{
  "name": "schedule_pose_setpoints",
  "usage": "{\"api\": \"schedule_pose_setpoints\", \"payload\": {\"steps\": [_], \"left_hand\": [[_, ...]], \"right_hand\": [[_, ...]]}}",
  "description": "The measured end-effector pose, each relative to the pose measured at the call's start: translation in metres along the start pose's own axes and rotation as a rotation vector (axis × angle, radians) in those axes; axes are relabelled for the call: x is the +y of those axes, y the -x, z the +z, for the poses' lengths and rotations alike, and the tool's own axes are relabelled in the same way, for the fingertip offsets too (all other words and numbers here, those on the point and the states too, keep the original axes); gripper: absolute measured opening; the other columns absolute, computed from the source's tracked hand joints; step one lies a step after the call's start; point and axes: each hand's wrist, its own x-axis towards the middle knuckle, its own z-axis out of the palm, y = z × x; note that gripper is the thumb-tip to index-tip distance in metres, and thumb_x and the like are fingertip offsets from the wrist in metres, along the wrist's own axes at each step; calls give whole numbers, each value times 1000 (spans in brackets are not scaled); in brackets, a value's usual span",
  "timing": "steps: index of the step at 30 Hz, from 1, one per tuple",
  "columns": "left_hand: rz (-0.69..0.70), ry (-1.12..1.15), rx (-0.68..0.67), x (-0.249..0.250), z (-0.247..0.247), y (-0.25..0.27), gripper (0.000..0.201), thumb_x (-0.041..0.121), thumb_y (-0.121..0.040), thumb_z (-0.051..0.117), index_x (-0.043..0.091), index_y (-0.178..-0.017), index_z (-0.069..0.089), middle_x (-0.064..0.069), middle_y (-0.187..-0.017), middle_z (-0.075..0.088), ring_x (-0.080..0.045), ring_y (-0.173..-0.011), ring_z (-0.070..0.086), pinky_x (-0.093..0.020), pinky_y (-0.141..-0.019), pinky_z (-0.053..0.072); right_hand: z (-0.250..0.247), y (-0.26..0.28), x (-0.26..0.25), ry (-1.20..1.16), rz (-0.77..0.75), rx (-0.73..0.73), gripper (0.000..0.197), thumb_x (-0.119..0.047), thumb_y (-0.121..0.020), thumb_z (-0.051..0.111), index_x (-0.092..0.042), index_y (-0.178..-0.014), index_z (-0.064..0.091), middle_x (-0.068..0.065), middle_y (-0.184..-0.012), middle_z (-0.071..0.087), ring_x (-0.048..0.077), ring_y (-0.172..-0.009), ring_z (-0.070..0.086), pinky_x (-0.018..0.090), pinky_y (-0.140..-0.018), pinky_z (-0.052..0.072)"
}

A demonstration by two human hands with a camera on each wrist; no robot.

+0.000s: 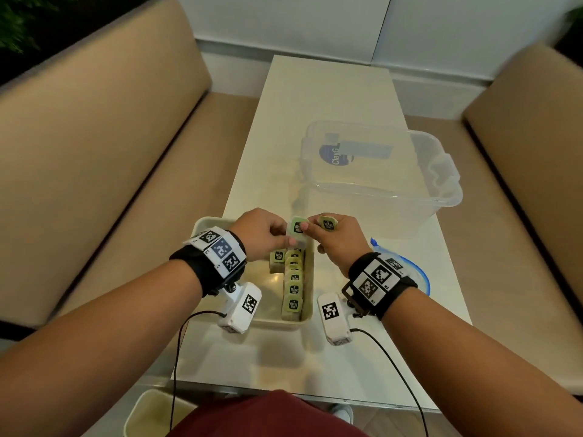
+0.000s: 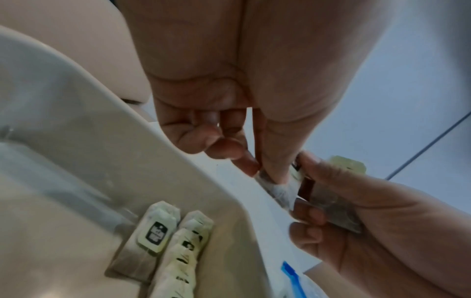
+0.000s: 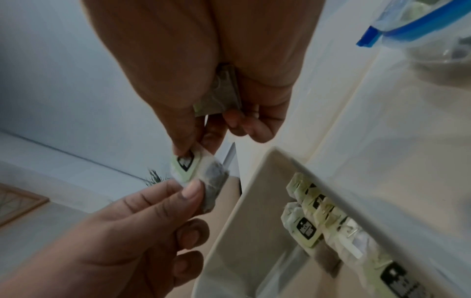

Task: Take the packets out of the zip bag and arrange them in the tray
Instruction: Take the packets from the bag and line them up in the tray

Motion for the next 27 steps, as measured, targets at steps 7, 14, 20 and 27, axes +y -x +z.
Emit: {"api": "schedule_pose_setpoints", "payload": {"steps": [7,14,20,27], "left_hand": [[-273,-273,-203,-37,-2,-21,39,48,-77,76,10,-85,73,1,-69,61,-16,-62,52,-25,-59,41],[-424,-427,-388,-48,27,-43,49,55,-73,76,9,-90,70,-8,-89,72,-23,-72,59,-34,-79,54],[-442,-511,-393,-50,37,-52,51,63,-61,79,14,-71,68,-5,-81,74,-23,-72,68,-33,-76,56],[-399,-517,-306,-37,21,-42,48,62,-63,78,15,-72,72,-3,-73,73,-22,-73,71,-33,-69,58]], "right_hand": [[3,-5,11,-127,209,87,3,-14,-90,45,-16,-91,48,9,-84,56,17,-62,44,33,-59,40],[-4,7,11,-238,257,87,15,-2,-87,40,-9,-80,51,10,-74,54,21,-59,47,35,-59,45],[-12,12,19,-26,105,125,15,-8,-91,60,-13,-78,66,6,-79,66,14,-70,57,26,-65,48],[-10,9,19,31,58,38,13,-7,-93,64,-17,-89,71,-1,-79,71,-2,-58,60,14,-56,46]]}}
